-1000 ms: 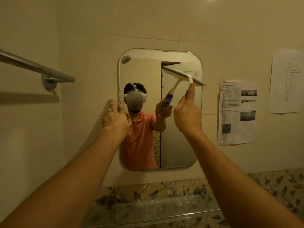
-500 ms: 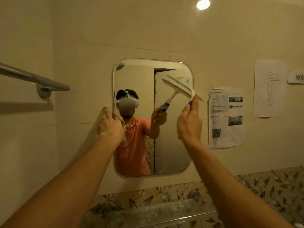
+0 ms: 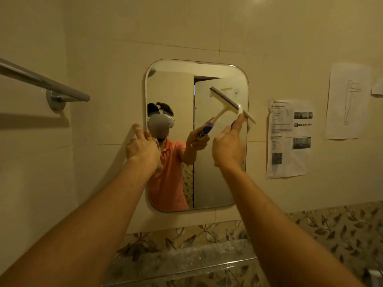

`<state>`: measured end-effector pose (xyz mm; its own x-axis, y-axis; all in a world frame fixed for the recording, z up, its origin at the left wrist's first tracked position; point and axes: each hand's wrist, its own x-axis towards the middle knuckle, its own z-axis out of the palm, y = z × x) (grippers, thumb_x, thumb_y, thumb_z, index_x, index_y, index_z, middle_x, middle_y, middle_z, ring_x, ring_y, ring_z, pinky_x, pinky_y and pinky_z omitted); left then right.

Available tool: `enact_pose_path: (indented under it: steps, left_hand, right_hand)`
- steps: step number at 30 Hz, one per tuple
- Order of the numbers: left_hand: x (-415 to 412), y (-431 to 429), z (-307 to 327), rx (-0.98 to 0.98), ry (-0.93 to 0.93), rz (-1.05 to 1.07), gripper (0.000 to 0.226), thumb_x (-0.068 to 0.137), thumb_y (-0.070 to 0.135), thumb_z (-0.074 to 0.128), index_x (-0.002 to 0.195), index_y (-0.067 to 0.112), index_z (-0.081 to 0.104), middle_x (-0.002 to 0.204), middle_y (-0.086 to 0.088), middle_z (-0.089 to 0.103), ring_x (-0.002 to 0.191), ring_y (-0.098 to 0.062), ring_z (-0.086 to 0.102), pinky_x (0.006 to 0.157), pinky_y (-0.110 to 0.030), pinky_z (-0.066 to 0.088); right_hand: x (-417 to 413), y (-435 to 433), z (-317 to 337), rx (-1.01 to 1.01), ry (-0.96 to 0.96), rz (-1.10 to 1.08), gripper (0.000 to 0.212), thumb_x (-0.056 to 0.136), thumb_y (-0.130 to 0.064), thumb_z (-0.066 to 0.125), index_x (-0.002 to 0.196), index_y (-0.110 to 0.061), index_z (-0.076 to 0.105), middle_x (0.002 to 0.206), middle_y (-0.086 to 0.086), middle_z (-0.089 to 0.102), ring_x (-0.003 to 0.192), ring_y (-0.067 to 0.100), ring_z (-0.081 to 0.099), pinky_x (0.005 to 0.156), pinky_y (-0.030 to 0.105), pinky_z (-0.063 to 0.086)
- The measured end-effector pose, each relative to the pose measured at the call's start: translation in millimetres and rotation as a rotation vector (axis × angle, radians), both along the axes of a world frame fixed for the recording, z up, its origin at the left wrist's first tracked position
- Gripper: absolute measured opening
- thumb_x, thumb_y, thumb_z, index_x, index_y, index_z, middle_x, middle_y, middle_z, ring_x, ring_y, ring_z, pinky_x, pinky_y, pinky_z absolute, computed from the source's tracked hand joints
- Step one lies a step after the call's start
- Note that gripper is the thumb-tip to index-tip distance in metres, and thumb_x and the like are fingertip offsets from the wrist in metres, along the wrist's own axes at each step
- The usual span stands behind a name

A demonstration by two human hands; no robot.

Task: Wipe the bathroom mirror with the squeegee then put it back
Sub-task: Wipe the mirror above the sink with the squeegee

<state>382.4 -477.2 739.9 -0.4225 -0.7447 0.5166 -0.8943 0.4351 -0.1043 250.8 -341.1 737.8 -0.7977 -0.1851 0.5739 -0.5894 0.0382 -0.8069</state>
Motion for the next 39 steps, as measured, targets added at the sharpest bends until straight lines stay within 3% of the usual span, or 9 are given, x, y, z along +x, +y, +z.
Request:
enact_pose_path:
  steps: [4,11,14,17,21,27,31,35,39]
  left_hand:
    - [1.3,-0.1,0.1,-0.001,0.005,-0.001,0.12,0.078,0.045,0.078,0.16,0.01,-0.002,0.158,-0.027,-0.019,0.13,-0.037,0.048,0.096,-0.037,0.053]
    - [5.4,-0.8,-0.7,0.007,0.038,-0.033,0.12,0.076,0.043,0.079,0.16,0.013,0.0,0.158,-0.025,-0.019,0.128,-0.035,0.049,0.093,-0.035,0.054]
    - [6.2,-3.7,-5.5,0.008,0.081,-0.06,0.125,0.071,0.045,0.081,0.161,0.016,-0.003,0.159,-0.022,-0.022,0.128,-0.034,0.049,0.09,-0.036,0.054]
    - [5.4,-8.5,-17.3,0.018,0.157,-0.112,0.13,0.071,0.048,0.079,0.159,0.017,-0.011,0.16,-0.019,-0.027,0.141,-0.036,0.035,0.1,-0.039,0.048]
    - [6.0,-13.8,-43.3,0.029,0.265,-0.208,0.132,0.073,0.052,0.076,0.157,0.008,-0.015,0.162,-0.015,-0.027,0.153,-0.033,0.005,0.116,-0.04,0.034]
    - [3.5,-11.5,-48.5,0.008,0.308,-0.188,0.119,0.076,0.049,0.075,0.16,0.013,-0.001,0.163,-0.009,-0.026,0.153,-0.031,0.01,0.113,-0.042,0.037]
    - [3.5,-11.2,-48.2,0.021,0.278,-0.148,0.125,0.074,0.051,0.08,0.161,0.016,-0.003,0.162,-0.007,-0.03,0.153,-0.03,0.01,0.115,-0.042,0.036]
    - [3.5,-12.8,-48.5,0.017,0.275,-0.16,0.126,0.072,0.051,0.081,0.161,0.018,-0.003,0.162,-0.005,-0.031,0.152,-0.031,0.012,0.112,-0.042,0.038]
    - [4.7,-10.8,-45.2,0.037,0.24,-0.136,0.124,0.074,0.048,0.08,0.161,0.019,-0.004,0.161,-0.006,-0.032,0.152,-0.032,0.014,0.112,-0.042,0.037]
  right_hand:
    - [25.7,-11.1,-53.2,0.018,0.004,0.007,0.065,0.109,-0.033,0.029,0.157,-0.044,-0.013,0.07,0.005,0.056,0.055,0.019,0.056,0.047,0.034,0.047]
    - [37.4,-6.2,-89.5,0.116,0.035,0.029,0.061,0.108,-0.041,0.026,0.155,-0.048,-0.012,0.074,0.005,0.061,0.062,0.018,0.06,0.064,0.041,0.057]
    - [25.0,7.9,-71.9,0.063,0.159,0.047,0.06,0.109,-0.038,0.029,0.158,-0.044,-0.004,0.064,-0.001,0.053,0.051,0.011,0.049,0.049,0.029,0.05]
    - [11.4,19.5,-32.4,0.037,0.287,0.072,0.059,0.109,-0.036,0.031,0.16,-0.04,0.001,0.062,-0.003,0.047,0.047,0.008,0.044,0.04,0.016,0.036]
    - [4.6,11.7,29.7,0.113,0.48,0.104,0.06,0.11,-0.035,0.031,0.161,-0.035,-0.001,0.063,-0.001,0.051,0.048,0.013,0.049,0.047,0.029,0.045]
    - [9.9,-23.5,71.9,0.32,0.671,0.037,0.072,0.108,-0.027,0.038,0.159,-0.033,-0.013,0.075,0.01,0.062,0.057,0.022,0.061,0.057,0.04,0.059]
    - [9.1,-29.3,44.3,0.333,0.679,0.024,0.09,0.102,-0.014,0.051,0.157,-0.033,-0.017,0.071,0.007,0.057,0.055,0.019,0.058,0.057,0.041,0.059]
    - [8.9,-30.1,-16.9,0.308,0.62,0.028,0.085,0.105,-0.023,0.046,0.156,-0.037,-0.02,0.065,0.003,0.052,0.049,0.016,0.053,0.045,0.035,0.052]
    - [11.3,-15.4,-80.9,0.368,0.556,0.067,0.083,0.106,-0.023,0.042,0.155,-0.041,-0.023,0.064,-0.001,0.047,0.05,0.014,0.051,0.045,0.034,0.051]
